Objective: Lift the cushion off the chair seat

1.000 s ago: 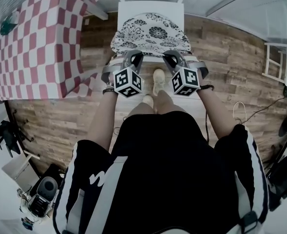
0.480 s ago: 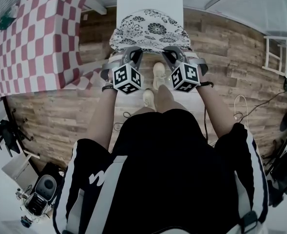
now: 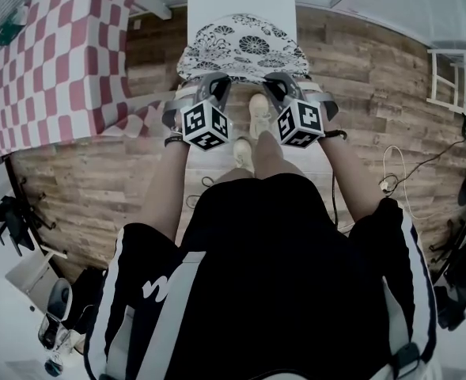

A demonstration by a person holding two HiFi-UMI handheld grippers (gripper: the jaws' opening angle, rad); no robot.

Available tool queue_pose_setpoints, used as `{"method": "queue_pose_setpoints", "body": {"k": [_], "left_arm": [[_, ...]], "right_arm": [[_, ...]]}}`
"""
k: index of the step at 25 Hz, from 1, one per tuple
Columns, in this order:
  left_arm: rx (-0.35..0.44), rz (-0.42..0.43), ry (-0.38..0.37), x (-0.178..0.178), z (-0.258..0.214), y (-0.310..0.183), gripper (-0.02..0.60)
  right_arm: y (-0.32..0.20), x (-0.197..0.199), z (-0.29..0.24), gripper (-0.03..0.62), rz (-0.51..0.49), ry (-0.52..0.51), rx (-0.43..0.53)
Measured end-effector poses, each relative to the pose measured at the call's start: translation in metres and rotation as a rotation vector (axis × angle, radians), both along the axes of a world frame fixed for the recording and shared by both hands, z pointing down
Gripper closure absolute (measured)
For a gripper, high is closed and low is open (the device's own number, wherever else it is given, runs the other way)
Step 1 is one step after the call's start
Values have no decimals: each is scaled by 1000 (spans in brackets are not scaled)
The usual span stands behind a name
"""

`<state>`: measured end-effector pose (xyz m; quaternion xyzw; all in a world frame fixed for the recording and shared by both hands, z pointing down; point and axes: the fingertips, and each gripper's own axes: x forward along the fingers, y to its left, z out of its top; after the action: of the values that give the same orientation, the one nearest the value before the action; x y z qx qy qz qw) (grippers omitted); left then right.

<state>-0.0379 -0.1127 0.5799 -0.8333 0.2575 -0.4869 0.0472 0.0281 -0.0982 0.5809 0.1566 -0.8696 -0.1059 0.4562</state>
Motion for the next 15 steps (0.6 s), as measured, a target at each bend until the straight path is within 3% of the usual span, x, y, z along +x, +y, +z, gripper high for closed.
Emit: {"method": "queue_pose_setpoints", "body": {"k": [15], "left_arm": [[17, 30, 5, -2, -6, 26, 565]], "right_arm": [[29, -2, -3, 586, 30, 7, 20]]}}
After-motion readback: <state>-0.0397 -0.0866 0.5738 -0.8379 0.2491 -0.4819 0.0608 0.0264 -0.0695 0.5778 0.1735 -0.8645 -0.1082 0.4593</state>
